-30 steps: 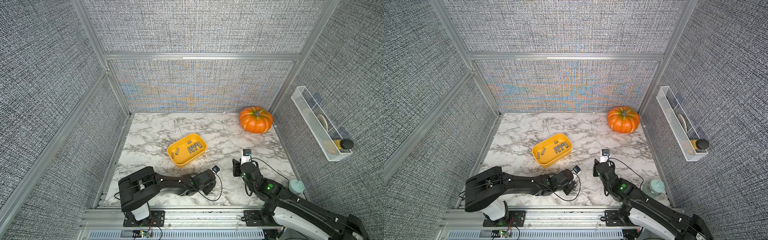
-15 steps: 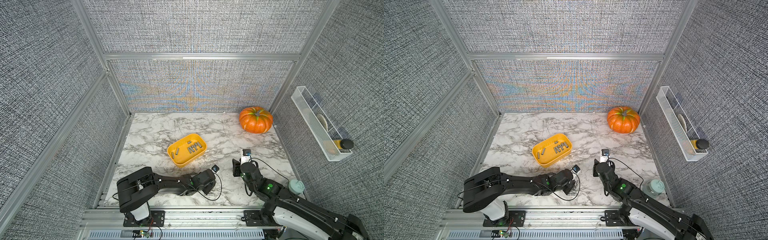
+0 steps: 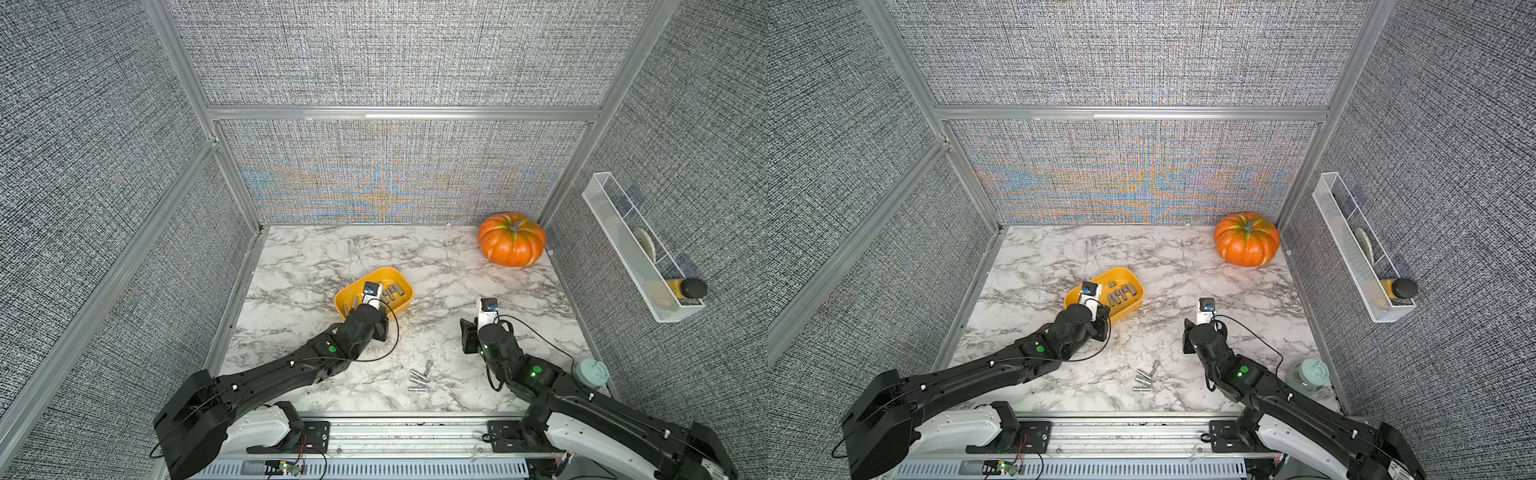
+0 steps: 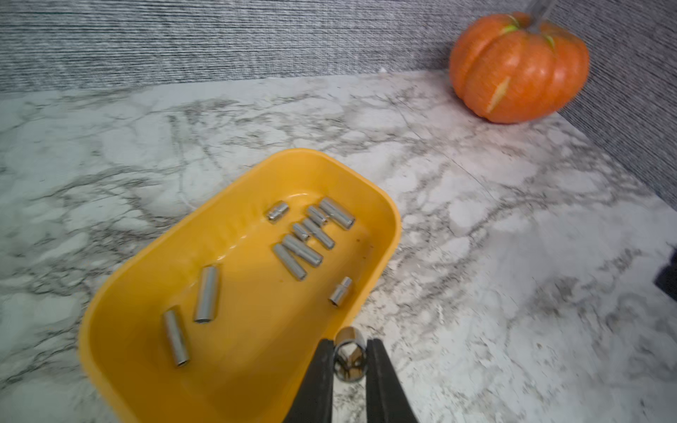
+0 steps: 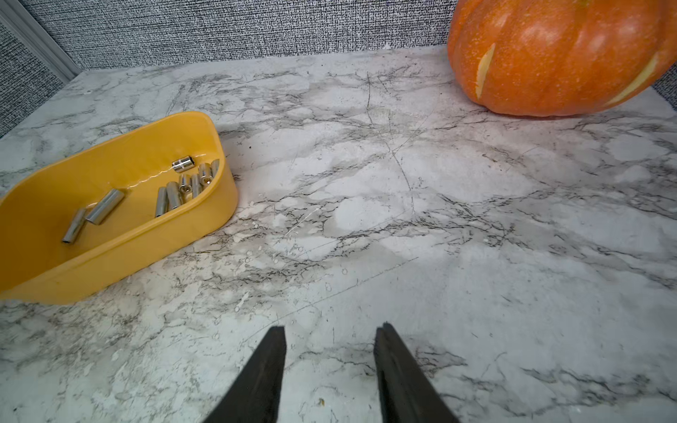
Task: Put the socket on the desktop into the storage box
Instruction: Place the socket head in the storage box, then pick up the socket head from the center of the board.
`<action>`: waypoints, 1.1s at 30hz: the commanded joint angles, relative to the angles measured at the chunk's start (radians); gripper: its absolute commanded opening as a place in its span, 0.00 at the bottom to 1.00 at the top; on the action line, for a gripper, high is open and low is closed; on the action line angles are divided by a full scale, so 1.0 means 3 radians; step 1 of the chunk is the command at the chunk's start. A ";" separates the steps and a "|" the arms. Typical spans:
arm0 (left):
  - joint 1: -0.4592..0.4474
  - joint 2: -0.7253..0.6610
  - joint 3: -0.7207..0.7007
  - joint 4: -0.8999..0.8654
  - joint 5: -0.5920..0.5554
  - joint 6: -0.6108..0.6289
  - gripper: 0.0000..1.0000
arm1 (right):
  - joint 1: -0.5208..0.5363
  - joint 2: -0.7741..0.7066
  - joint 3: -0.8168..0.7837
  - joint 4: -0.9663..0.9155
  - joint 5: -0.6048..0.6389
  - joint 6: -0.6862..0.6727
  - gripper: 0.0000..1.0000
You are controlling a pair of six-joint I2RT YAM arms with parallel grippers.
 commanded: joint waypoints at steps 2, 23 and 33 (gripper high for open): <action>0.0332 0.0121 -0.0013 0.0060 0.0097 -0.0324 0.01 | 0.0003 0.0086 0.0027 0.0083 -0.0110 0.0040 0.45; 0.0495 0.0111 0.0042 0.0163 0.0465 0.0054 0.51 | 0.0003 0.0079 0.0038 0.0048 -0.0061 0.0055 0.45; -0.0536 0.0861 0.0410 0.0393 0.1062 0.0376 0.49 | 0.0003 -0.0387 -0.0045 -0.0255 0.0599 0.0318 0.45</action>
